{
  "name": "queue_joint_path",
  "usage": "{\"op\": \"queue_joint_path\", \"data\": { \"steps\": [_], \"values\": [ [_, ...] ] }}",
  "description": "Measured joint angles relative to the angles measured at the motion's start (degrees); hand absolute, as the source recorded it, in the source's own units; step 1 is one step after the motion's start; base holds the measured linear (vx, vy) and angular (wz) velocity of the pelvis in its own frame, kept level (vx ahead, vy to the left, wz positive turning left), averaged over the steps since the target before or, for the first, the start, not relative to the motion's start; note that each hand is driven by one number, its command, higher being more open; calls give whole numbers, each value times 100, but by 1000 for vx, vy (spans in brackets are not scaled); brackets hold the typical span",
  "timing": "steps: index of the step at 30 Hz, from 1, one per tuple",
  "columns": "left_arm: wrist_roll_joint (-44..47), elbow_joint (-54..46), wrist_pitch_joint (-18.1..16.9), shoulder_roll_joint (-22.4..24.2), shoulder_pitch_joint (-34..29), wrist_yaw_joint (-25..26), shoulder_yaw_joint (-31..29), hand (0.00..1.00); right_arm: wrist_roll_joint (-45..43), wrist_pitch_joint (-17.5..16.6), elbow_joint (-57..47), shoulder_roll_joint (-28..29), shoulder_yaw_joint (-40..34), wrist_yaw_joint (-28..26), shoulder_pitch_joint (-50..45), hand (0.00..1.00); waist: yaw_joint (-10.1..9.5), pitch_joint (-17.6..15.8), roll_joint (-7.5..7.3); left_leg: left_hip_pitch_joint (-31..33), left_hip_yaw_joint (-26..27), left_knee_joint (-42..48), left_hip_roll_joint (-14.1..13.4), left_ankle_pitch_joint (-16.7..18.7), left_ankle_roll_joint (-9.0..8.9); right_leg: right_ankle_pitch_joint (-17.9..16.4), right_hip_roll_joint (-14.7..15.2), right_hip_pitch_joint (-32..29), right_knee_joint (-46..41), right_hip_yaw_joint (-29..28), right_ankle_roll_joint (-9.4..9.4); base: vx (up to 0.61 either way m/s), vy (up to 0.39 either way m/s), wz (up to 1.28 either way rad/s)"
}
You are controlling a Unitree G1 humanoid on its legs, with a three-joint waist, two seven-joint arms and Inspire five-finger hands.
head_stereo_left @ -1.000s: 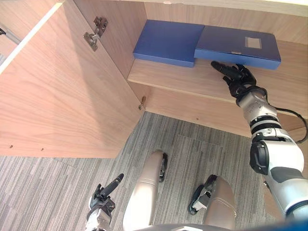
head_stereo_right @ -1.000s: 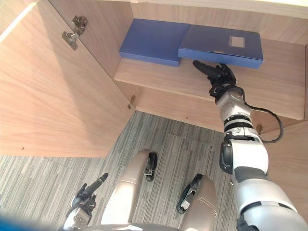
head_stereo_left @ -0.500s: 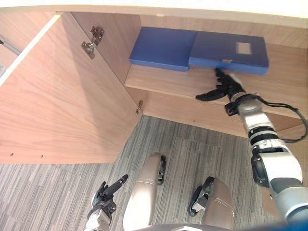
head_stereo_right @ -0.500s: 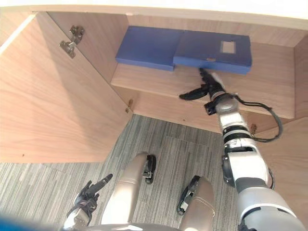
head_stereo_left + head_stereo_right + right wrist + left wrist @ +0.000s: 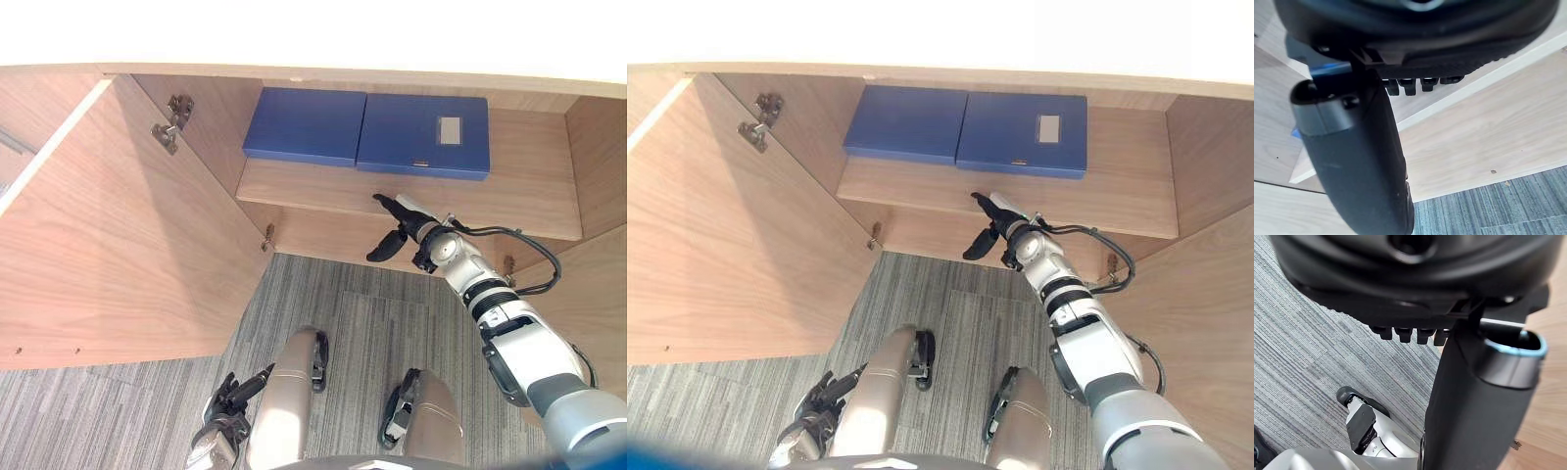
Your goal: Walk over to the cabinet, pick up the folder, carry it to the office cabinet, place the folder inside the office cabinet, then close the office cabinet door
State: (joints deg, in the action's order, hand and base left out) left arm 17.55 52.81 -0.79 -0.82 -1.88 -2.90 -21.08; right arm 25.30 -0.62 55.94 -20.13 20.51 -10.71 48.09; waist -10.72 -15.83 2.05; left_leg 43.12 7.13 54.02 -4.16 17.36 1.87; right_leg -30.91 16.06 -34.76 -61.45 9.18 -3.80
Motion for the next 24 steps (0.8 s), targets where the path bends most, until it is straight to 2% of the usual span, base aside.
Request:
{"op": "queue_joint_path", "data": {
  "steps": [3, 4, 6, 9, 11, 13, 14, 15, 16, 17, 19, 21, 22, 24],
  "values": [
    [0, 96, -3, -31, -5, 20, 24, 100, 166, 68, 2, 49, 462, -83, -95, 100, 16, 14, -36, -480, 128, -573, -53, -169, 8, 277, -100, 400, 617, 21, -12, 67, 56, -27],
    [7, 148, -13, -87, -34, 76, 154, 100, 166, 169, 3, 183, 689, -245, -261, 100, 21, 32, -67, -949, 255, -1147, -118, -361, -9, 567, -239, 799, 1248, 29, -11, 70, 39, -40],
    [8, 150, -49, -129, -75, 125, 235, 100, 162, 198, -3, 308, 882, -368, -524, 100, 27, 65, -126, -1368, 365, -1742, -182, -582, -58, 875, -389, 1167, 1896, 68, 10, 87, 12, -40],
    [-51, 160, -130, -173, -162, 151, 249, 100, 158, 263, -9, 709, 1051, -438, -1227, 100, 172, 216, -315, -2221, 520, -2992, -332, -1091, -186, 1542, -754, 2018, 3394, 224, 48, 103, -39, -34],
    [-190, 244, -154, -213, -117, 160, 240, 100, 153, 263, -17, 919, 1050, -437, -1587, 100, 192, 383, -415, -2521, 640, -3331, -515, -1210, -252, 1918, -1036, 2357, 4072, 198, 95, 114, -78, -58],
    [-247, 309, -198, -212, -87, 190, 268, 100, 146, 260, 23, 1032, 1045, -432, -1898, 100, 270, 521, -456, -2739, 525, -3404, -554, -1220, -269, 2118, -1223, 2633, 4465, 101, 118, 98, -94, -53],
    [-254, 380, -278, -209, -74, 189, 342, 100, 106, 243, 154, 1075, 1018, -432, -2025, 100, 320, 584, -466, -2865, 176, -3400, -538, -1209, -294, 2249, -1324, 2809, 4691, -51, 144, 55, -56, -62],
    [-261, 452, -316, -156, -40, 191, 451, 100, 5, 213, 294, 1093, 930, -405, -2157, 100, 332, 663, -429, -2960, -232, -3382, -535, -1142, -406, 2406, -1440, 2912, 4921, -244, 148, 24, -26, -77],
    [-287, 505, -332, -111, -5, 189, 458, 100, -89, 194, 385, 1122, 818, -363, -2234, 100, 318, 700, -405, -3014, -427, -3375, -532, -1083, -489, 2469, -1501, 2937, 5003, -364, 153, 24, 9, -101],
    [-389, 607, -364, -89, 32, 202, 513, 100, -132, 167, 554, 1198, 462, -273, -2396, 100, 329, 762, -336, -3114, -821, -3381, -527, -953, -609, 2605, -1624, 2971, 5148, -636, 161, 10, 74, -127],
    [-573, 750, -370, -91, 66, 268, 629, 100, -475, 169, 839, 1414, -356, 21, -2671, 100, 359, 799, -270, -3366, -1076, -3512, -498, -776, -624, 2774, -1700, 2946, 5273, -1118, 135, -19, 133, -137],
    [-842, 904, -406, -112, 81, 378, 633, 100, -940, 185, 971, 1602, -1280, 398, -3123, 100, 508, 807, -280, -3750, -825, -3861, -402, -759, -602, 2916, -1651, 2887, 5279, -1616, 37, -83, 196, -140],
    [-974, 1001, -410, -122, 93, 436, 620, 100, -1339, 218, 962, 1604, -1521, 612, -3428, 100, 539, 816, -290, -4024, -368, -4095, -347, -815, -546, 3019, -1605, 2837, 5280, -2012, -24, -97, 174, -127],
    [-1080, 1054, -413, -122, 95, 462, 619, 100, -1570, 245, 938, 1591, -1619, 762, -3642, 100, 583, 833, -290, -4208, -3, -4208, -314, -836, -530, 3116, -1592, 2775, 5284, -2271, -60, -106, 130, -121]
  ]
}}
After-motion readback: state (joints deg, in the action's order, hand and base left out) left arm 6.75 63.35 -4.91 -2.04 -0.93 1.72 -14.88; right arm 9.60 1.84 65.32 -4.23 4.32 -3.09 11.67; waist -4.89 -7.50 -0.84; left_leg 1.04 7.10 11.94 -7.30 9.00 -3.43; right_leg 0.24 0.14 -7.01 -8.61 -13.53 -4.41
